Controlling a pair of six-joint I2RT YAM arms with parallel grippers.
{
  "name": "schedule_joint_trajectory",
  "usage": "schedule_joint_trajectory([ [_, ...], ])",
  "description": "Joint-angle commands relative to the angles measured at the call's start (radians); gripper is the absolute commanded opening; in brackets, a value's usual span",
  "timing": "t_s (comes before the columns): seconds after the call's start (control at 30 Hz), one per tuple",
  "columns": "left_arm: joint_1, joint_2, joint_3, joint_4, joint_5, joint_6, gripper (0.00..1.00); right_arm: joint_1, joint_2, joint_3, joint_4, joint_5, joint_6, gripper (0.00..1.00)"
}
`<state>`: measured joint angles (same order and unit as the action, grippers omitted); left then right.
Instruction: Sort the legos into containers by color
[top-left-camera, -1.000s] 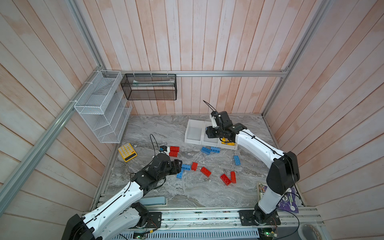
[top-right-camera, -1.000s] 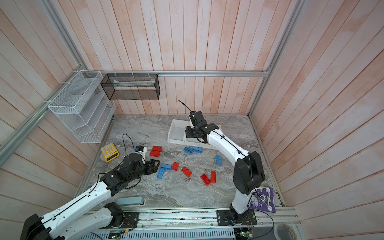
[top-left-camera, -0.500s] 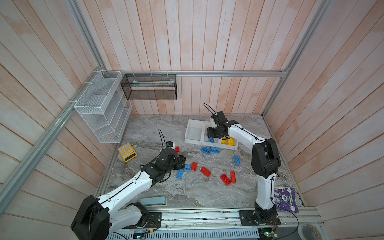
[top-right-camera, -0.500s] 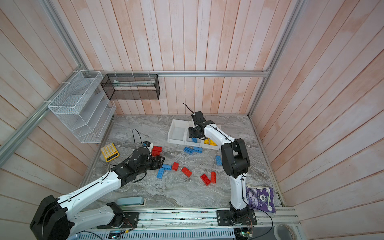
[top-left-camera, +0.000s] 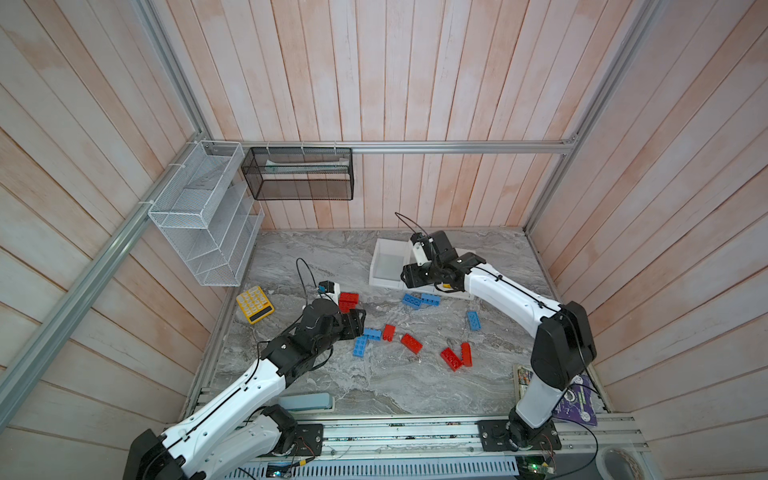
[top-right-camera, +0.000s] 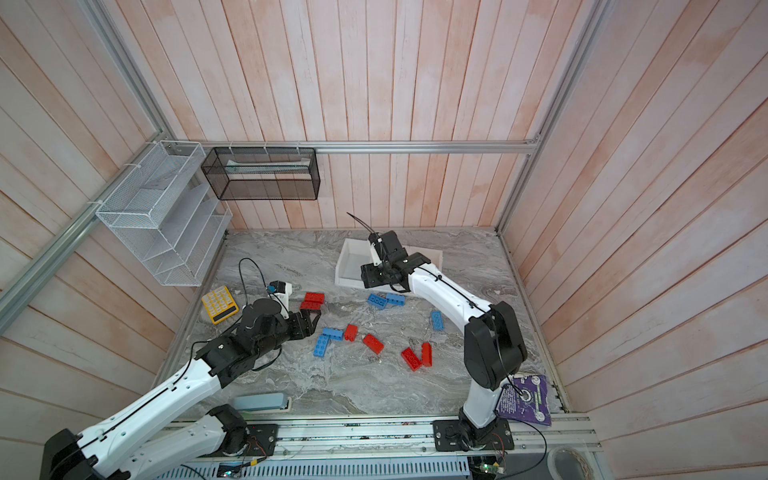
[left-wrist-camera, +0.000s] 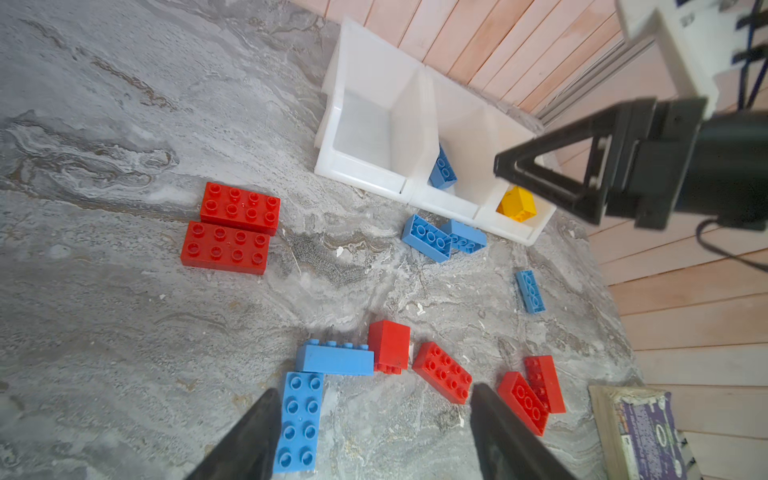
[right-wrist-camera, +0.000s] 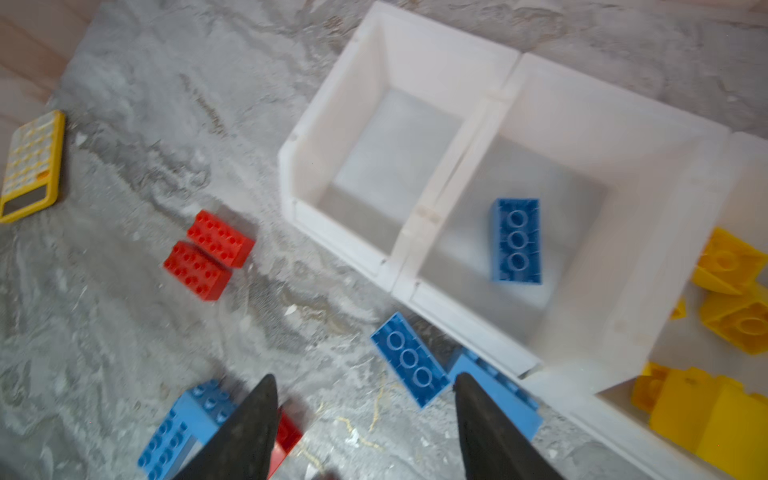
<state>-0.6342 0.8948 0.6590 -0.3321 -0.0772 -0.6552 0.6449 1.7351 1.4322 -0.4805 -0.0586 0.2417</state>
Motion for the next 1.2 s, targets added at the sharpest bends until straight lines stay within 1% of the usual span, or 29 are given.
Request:
schedule_joint_trajectory([
  [0.0,0.006,-0.095,-0.068,-0.102,-0.042,-0.063,0.73,0.071,-0.038,-0.089,0.029,-0.027,-0.036,0.67],
  [0.13,0.005,-0.251,-0.124,-0.206,-0.105,-0.133,0.73,0.168,-0.044,-0.162,0.064,0.002,-0.07,0.65],
  [0.27,0.002,-0.412,-0.154,-0.249,-0.111,-0.176,0.73,0.23,-0.014,-0.221,0.086,0.003,-0.112,0.64],
  [0.37,0.003,-0.502,-0.158,-0.272,-0.129,-0.222,0.72,0.271,0.026,-0.213,0.1,-0.009,-0.151,0.62],
  [0.47,0.002,-0.564,-0.143,-0.285,-0.131,-0.235,0.72,0.301,0.095,-0.144,0.072,0.0,-0.185,0.6],
  [0.6,0.003,-0.581,-0.096,-0.324,-0.13,-0.227,0.72,0.317,0.159,-0.083,0.058,-0.009,-0.2,0.56],
  [0.8,0.003,-0.596,-0.063,-0.363,-0.126,-0.216,0.73,0.324,0.233,-0.056,0.05,-0.032,-0.212,0.49],
  [0.93,0.003,-0.606,-0.052,-0.372,-0.129,-0.212,0.73,0.325,0.262,-0.046,0.05,-0.039,-0.208,0.37],
  [0.97,0.002,-0.605,-0.049,-0.373,-0.131,-0.21,0.72,0.325,0.266,-0.044,0.049,-0.039,-0.206,0.31],
  [1.17,0.003,-0.59,-0.037,-0.381,-0.12,-0.205,0.72,0.326,0.254,-0.045,0.051,-0.032,-0.196,0.2],
])
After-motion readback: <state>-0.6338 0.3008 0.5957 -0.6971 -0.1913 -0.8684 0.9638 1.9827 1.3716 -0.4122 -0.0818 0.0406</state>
